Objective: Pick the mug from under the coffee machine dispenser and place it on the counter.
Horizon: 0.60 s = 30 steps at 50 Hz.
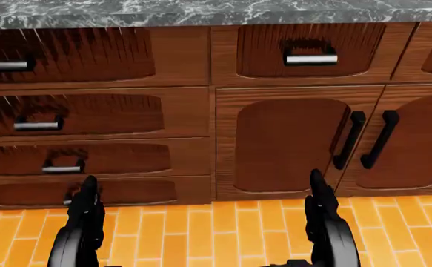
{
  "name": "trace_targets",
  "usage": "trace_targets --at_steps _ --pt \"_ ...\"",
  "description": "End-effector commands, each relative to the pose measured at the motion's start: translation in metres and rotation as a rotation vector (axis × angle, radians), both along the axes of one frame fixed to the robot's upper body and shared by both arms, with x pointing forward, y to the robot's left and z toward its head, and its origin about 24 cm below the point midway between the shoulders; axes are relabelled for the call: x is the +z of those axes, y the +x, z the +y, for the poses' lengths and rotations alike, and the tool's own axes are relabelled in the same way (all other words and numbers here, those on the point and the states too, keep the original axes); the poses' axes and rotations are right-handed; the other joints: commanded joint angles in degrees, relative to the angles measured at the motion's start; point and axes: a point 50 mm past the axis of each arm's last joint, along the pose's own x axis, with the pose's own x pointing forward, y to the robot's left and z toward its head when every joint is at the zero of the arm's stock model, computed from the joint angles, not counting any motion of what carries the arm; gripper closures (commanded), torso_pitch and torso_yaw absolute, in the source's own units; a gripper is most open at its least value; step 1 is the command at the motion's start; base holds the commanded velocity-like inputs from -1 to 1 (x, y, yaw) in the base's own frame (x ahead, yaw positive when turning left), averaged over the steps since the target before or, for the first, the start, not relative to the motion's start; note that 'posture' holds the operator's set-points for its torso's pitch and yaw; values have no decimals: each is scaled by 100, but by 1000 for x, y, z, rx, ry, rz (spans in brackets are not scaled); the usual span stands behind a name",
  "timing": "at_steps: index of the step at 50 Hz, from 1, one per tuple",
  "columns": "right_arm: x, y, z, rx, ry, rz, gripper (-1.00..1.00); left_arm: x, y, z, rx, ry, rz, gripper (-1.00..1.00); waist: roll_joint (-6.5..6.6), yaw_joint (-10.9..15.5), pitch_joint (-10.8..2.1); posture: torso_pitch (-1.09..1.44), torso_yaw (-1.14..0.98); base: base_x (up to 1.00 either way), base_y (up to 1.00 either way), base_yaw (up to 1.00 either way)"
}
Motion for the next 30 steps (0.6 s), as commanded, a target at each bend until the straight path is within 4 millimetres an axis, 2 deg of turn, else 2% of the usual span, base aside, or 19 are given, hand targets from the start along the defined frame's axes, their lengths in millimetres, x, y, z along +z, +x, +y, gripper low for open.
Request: trace_targets --at_steps 1,3,4,5,7,8,15,22,27,30 --pt "37 11 0 13 -5 -181 -100 36 9 1 -6 17 -188 -100 -45 -12 -5 0 0 0 0 0" --pt "39 11 0 12 -4 -184 -100 39 8 1 -6 23 -203 -100 -8 49 -359 0 0 0 0 0" --pt "41 11 -1 9 -6 -189 -100 41 7 1 -15 15 -219 -100 -7 50 -298 0 0 0 0 0" --pt "42 12 -1 9 -8 -192 -100 42 7 0 -18 14 -223 -100 -37 40 -95 0 0 0 0 0" --pt "45 13 -2 6 -9 -198 -100 46 8 2 -16 34 -247 -100 -44 46 -397 0 0 0 0 0" --pt "47 14 -4 4 -10 -201 -100 47 8 3 -13 26 -246 -100 -45 48 -428 0 0 0 0 0" --pt "55 18 -10 -6 -25 -225 -100 63 12 12 15 25 -280 -100 -29 51 -471 0 0 0 0 0" --pt "92 25 -26 -36 -69 -313 -100 88 15 21 39 26 -347 -100 -20 51 -517 0 0 0 0 0" --pt "107 25 -27 -33 -86 -352 -100 103 16 27 58 37 -383 -100 -24 52 -522 0 0 0 0 0" --pt "123 26 -32 -42 -96 -394 -100 110 17 30 68 41 -399 -100 -28 46 -519 0 0 0 0 0"
